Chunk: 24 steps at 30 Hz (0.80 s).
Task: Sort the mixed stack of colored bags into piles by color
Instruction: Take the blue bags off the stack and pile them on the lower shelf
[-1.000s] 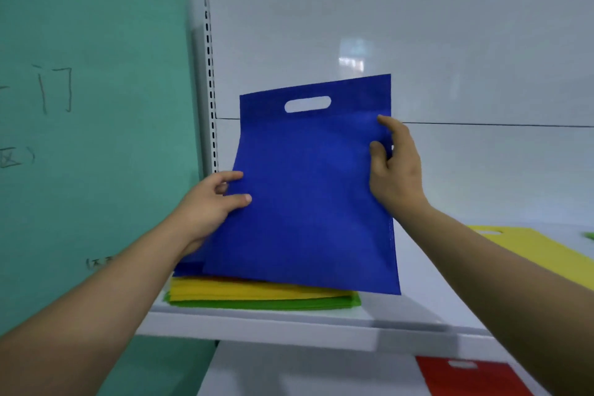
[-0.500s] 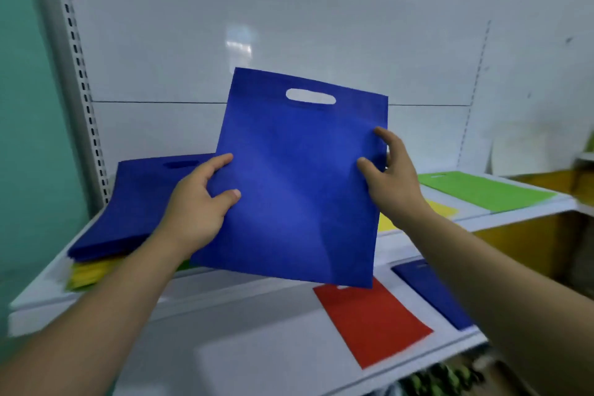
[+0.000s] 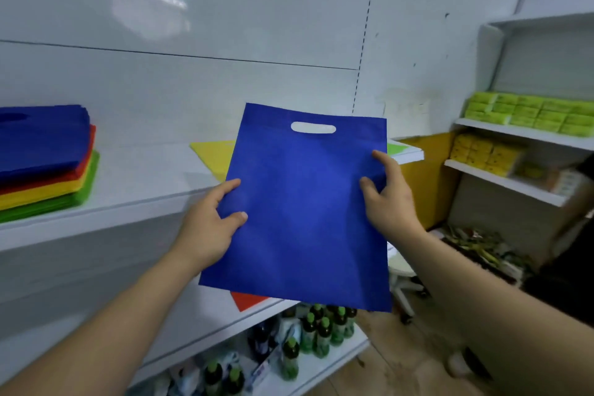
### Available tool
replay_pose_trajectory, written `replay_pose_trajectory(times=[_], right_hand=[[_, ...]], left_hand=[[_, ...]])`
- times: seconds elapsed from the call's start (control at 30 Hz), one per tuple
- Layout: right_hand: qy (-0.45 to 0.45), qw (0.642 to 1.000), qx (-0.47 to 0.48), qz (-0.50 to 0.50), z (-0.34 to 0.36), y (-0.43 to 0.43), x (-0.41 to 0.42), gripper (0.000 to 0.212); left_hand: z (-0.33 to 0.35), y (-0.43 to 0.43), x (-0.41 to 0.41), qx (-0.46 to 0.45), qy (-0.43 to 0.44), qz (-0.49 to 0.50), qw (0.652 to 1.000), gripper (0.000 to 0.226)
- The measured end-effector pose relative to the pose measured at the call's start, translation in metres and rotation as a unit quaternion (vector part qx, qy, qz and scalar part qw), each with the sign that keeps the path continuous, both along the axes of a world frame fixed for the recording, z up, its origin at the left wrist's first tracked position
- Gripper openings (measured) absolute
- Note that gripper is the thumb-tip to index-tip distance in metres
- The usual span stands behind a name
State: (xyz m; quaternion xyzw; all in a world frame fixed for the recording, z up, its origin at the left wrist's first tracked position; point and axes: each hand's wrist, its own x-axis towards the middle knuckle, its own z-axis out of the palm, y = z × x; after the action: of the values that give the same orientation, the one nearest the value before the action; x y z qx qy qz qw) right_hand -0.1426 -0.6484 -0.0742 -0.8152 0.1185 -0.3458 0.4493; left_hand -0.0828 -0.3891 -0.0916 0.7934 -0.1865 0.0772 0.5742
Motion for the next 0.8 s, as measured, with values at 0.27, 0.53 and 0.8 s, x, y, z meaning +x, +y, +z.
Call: replay_pose_trajectory(times=[0.27, 0.53, 0.8], right_hand=[[0.093, 0.995, -0.016, -0.025, -0.039, -0.141, -0.054, 0.047], [0.152, 0.987, -0.032, -0.033, -0.074, -0.214, -0.045, 0.047], [0.182, 0.982, -0.038, -0.018, -0.120, -0.248, 0.033, 0.046]], left_hand=[[-0.054, -0.149, -0.037, 0.021, 0.089, -0.041, 0.995, 0.052], [-0.093, -0.220, -0.033, 0.050, 0.134, -0.030, 0.989, 0.054], [-0.149, -0.250, 0.029, 0.013, 0.216, -0.033, 0.976, 0.059]])
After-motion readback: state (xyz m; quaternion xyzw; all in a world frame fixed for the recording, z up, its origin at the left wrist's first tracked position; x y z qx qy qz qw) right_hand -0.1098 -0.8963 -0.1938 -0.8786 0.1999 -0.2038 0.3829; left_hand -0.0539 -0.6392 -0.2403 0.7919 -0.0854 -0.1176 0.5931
